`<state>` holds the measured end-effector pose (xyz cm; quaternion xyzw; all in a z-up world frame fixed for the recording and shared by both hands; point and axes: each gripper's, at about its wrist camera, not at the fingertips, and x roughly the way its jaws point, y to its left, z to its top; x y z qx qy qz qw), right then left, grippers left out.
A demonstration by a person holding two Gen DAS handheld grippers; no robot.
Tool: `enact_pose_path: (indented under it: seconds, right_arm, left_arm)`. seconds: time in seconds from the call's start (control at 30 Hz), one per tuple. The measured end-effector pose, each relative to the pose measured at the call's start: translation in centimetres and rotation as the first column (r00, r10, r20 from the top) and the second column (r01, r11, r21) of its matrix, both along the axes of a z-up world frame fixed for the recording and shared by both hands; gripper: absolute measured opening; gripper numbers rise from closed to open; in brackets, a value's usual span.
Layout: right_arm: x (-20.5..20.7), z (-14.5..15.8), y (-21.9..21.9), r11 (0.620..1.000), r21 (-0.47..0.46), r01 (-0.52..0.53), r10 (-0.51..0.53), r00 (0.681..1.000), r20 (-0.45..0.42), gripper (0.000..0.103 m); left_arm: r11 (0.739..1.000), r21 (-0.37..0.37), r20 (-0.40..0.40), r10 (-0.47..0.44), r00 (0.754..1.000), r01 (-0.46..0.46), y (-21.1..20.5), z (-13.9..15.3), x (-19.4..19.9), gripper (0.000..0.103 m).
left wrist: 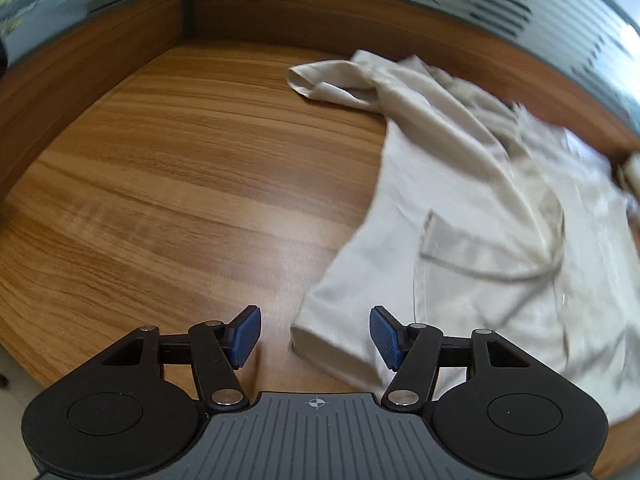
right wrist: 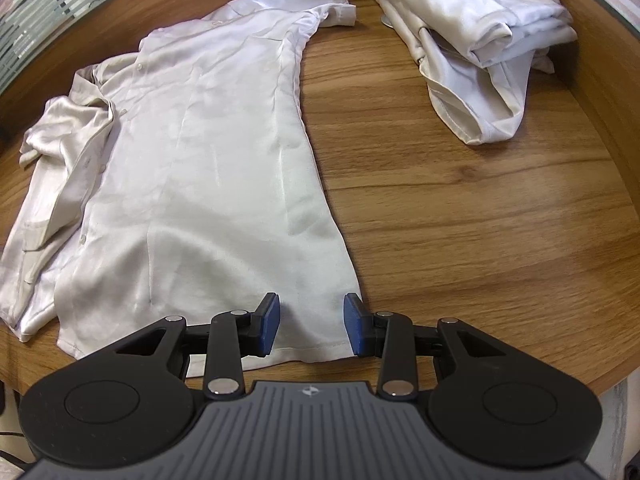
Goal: Fold clothes
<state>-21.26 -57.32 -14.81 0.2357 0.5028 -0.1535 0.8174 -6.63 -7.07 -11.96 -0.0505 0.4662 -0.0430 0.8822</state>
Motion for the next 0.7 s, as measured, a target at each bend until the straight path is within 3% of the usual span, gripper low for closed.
enact_pose_path:
  seconds: [0.17,0.27,0.4,0.57,0.6,0.63,0.67,0.7]
  right_arm:
    - [-0.3,-0.3,-0.1,0.998,0.063,0.019,-0.020,1.000,0.021,0.048]
    - [-0.2,-0.4,0.1,1.000,0.003,0.029,-0.029,1.000,0.006,0.048]
    - [-0.4,0.0,-0.9,0.997,-0.035,0.066,-0.065,0.997,0.031,0.048]
    - [0.0,-0.9,-1.3,0.999,-0.039,0.012,-0.012,1.000,-0.010,0.047]
    - [0.2,-1.1,-1.1,0.999,-0.038,-0.007,0.006,1.000,-0.017,0.045]
    - [0.3,-1.2,-0.8,0.999,-0.037,-0.025,0.024,0.999,-0.020,0.039]
    - [0.3,-1.2,-0.4,0.998,-0.035,-0.042,0.041,0.999,-0.020,0.022]
    - [0.4,-1.2,-0.1,0.998,-0.032,-0.057,0.056,0.998,-0.020,0.006]
  left_arm:
    - [0.998,-0.050,-0.061,0.044,0.997,-0.047,0.8,-1.2,1.7,0.058]
    - [0.998,-0.051,-0.079,0.031,0.996,-0.036,0.6,-1.4,1.8,0.048]
    - [0.999,-0.028,-0.096,0.023,0.995,-0.026,0.2,-1.5,1.6,0.047]
    - [0.999,-0.026,-0.110,0.027,0.994,-0.030,-0.2,-1.6,1.6,0.047]
    - [0.999,-0.022,-0.112,0.028,0.993,-0.030,-0.4,-1.6,1.7,0.045]
    - [0.999,-0.018,-0.114,0.024,0.993,-0.026,-0.5,-1.6,1.7,0.037]
    - [1.000,-0.015,-0.115,0.021,0.993,-0.022,-0.7,-1.6,1.7,0.030]
    - [1.000,-0.001,-0.115,0.018,0.993,-0.019,-0.9,-1.6,1.6,0.016]
